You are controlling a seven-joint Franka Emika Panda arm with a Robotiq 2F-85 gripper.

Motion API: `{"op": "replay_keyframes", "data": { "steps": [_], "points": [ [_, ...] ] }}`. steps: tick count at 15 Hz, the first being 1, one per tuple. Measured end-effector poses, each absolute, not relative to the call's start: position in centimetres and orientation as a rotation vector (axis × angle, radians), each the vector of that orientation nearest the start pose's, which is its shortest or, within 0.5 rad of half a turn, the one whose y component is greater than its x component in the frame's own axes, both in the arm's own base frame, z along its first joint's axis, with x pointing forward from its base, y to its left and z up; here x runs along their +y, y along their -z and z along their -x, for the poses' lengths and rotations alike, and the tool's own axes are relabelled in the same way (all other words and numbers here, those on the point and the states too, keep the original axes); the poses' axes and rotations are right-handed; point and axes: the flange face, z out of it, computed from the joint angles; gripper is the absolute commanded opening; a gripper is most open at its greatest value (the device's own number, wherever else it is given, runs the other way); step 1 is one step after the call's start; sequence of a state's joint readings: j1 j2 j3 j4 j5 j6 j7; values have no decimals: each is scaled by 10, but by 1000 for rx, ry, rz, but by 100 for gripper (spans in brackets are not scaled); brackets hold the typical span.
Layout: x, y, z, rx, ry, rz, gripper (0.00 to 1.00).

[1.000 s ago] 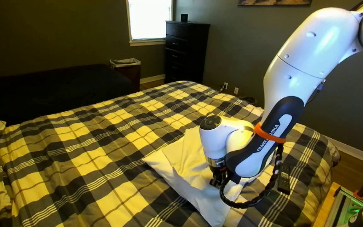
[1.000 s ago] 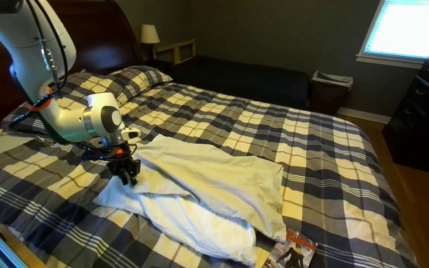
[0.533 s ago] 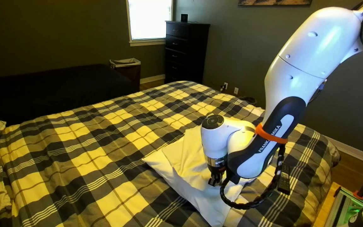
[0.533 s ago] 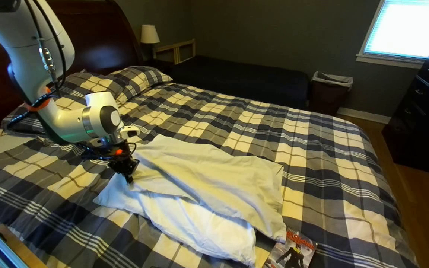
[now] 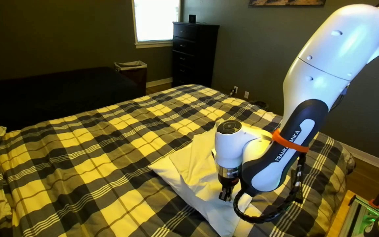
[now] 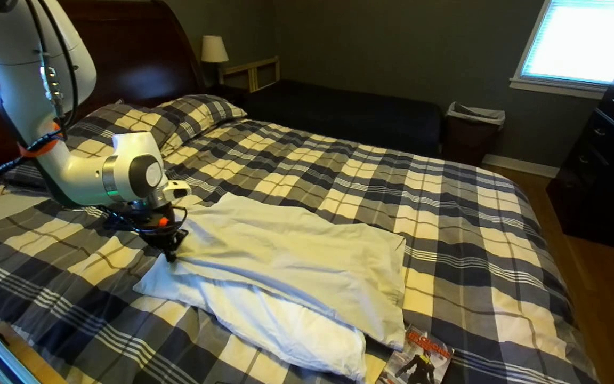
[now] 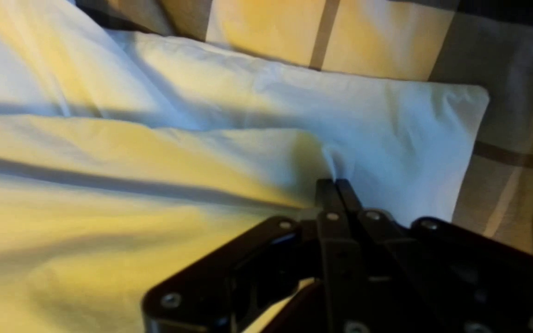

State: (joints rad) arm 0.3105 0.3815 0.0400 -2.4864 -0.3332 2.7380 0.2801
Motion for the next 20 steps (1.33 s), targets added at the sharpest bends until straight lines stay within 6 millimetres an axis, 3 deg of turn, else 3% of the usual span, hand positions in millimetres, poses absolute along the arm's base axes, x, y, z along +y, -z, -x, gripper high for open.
{"op": "replay_keyframes", "data": {
  "steps": [10,20],
  "points": [
    [182,-143,-404,-630,-199,3020,0],
    [173,-134,-388,-585,-448,2981,0]
  ]
}}
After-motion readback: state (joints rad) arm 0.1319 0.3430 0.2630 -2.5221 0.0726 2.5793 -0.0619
